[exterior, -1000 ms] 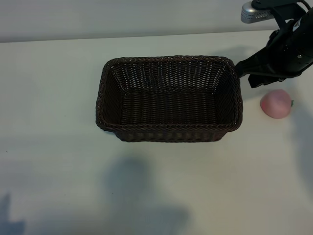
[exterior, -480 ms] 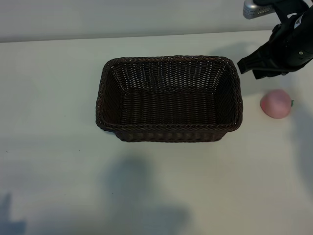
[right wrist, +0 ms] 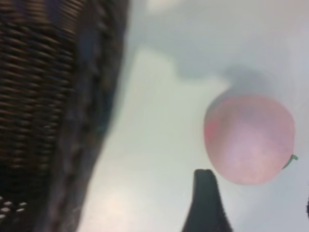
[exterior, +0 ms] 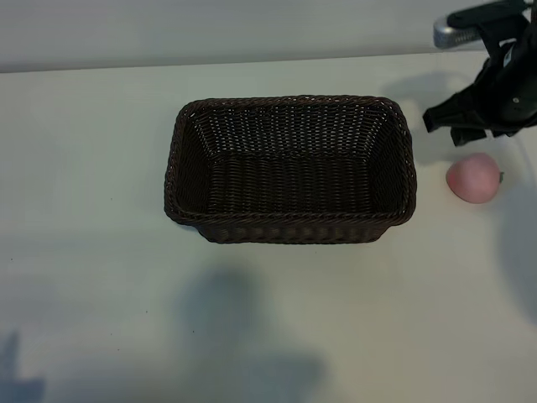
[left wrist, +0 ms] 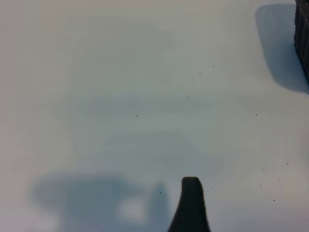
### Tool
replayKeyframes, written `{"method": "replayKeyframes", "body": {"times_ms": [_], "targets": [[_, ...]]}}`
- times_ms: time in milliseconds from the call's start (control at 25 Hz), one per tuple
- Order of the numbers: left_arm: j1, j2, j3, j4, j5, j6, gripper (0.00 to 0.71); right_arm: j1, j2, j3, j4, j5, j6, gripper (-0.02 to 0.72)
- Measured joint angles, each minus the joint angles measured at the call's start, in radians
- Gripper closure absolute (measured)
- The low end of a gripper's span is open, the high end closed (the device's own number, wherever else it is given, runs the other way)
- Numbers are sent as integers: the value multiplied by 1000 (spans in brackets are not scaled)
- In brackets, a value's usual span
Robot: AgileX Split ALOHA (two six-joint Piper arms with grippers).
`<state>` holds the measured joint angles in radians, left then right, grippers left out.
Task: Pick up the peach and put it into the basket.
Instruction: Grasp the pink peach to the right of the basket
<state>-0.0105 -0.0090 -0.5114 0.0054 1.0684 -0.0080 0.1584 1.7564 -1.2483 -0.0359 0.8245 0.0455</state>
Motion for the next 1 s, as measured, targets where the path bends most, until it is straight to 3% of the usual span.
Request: {"method": "replayKeyframes", "body": {"times_ms": [320,680,840,1000], "targets": [[8,0,0,0,0,0,115,-43,95,0,5,-9,3,167],[8,0,0,0,0,0,115,-45,186,0,16,-77,0,178],[8,0,0,0,0,0,115,-46,208,0,15,-90,11,283],[8,0,1,0,0,0,115,-47,219,0,13,-91,23,521]]}}
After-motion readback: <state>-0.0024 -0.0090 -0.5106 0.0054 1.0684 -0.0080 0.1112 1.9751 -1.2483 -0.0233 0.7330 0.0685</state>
